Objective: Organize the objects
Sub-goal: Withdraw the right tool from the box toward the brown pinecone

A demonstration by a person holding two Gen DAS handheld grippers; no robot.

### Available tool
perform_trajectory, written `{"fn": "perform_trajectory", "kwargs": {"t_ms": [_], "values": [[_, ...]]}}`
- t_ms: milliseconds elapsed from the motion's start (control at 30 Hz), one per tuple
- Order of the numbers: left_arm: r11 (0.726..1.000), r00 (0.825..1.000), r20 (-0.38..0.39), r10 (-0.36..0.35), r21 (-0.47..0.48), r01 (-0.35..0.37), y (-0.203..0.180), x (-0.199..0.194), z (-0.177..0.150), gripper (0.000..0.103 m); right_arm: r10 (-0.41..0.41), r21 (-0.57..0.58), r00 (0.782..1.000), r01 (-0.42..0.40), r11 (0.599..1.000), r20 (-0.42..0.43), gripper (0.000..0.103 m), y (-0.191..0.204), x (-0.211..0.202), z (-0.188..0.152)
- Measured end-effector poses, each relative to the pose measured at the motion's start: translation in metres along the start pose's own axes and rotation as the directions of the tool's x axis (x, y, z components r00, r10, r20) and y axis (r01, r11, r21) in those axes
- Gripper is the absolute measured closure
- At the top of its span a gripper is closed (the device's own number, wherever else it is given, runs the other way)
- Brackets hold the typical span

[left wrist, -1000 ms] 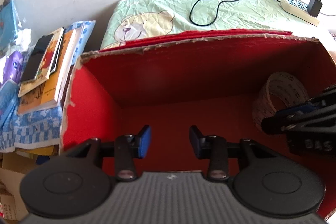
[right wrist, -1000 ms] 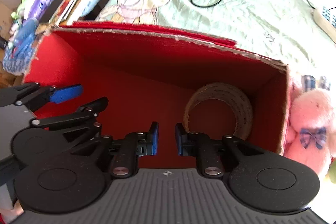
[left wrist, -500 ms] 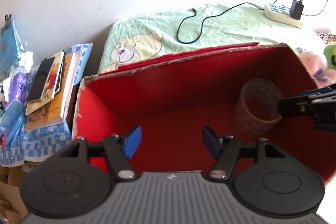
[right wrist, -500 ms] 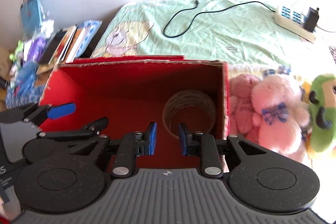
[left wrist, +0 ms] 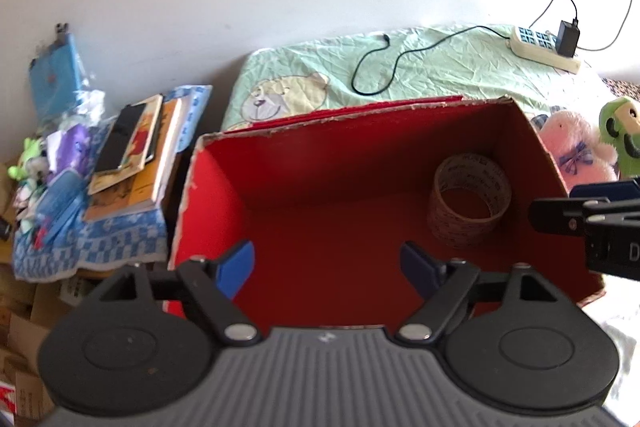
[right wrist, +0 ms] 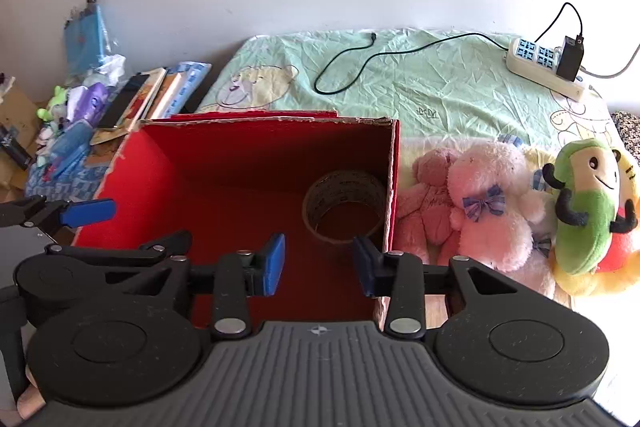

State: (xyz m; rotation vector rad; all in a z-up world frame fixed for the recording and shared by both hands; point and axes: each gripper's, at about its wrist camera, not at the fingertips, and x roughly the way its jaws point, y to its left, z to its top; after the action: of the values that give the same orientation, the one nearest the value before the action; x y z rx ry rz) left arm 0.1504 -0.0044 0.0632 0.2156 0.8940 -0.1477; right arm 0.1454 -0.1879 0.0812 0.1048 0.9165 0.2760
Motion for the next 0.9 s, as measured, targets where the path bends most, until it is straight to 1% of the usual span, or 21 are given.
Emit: {"fn": "perform_trajectory", "kwargs": {"t_ms": [133,333,500,633,900], "values": [[0.999,0.999,0.014,0.030,-0.031,-0.030,-0.008,-0.019,-0.009,0.016,0.027,-0.003,1.000,-0.027,1.000,0.015,0.062,-0.007,-0.016,-0.010],[0.996,0.997,0.027,0.070,-0.061,-0.068,-0.022,-0.046,-0.024,0.012,0.090,0.012,0.995,-0.090,0.996,0.033,0.062,-0.017,-0.038,-0.027],[0.992,0.995,0.021,0.095,-0.079,-0.093,-0.034,-0.060,-0.039,0.010,0.102,0.013,0.994,-0.102,0.995,0.042,0.062,-0.024,-0.051,-0.043],[0.991,0.995,0.006,0.101,-0.090,-0.100,-0.044,-0.066,-0.051,0.010,0.129,0.033,0.991,-0.130,0.991,0.030,0.062,-0.034,-0.057,-0.055],[0.991,0.995,-0.025,0.101,-0.084,-0.103,-0.066,-0.073,-0.074,0.010,0.156,0.083,0.988,-0.154,0.985,-0.014,0.062,-0.046,-0.060,-0.086]]}}
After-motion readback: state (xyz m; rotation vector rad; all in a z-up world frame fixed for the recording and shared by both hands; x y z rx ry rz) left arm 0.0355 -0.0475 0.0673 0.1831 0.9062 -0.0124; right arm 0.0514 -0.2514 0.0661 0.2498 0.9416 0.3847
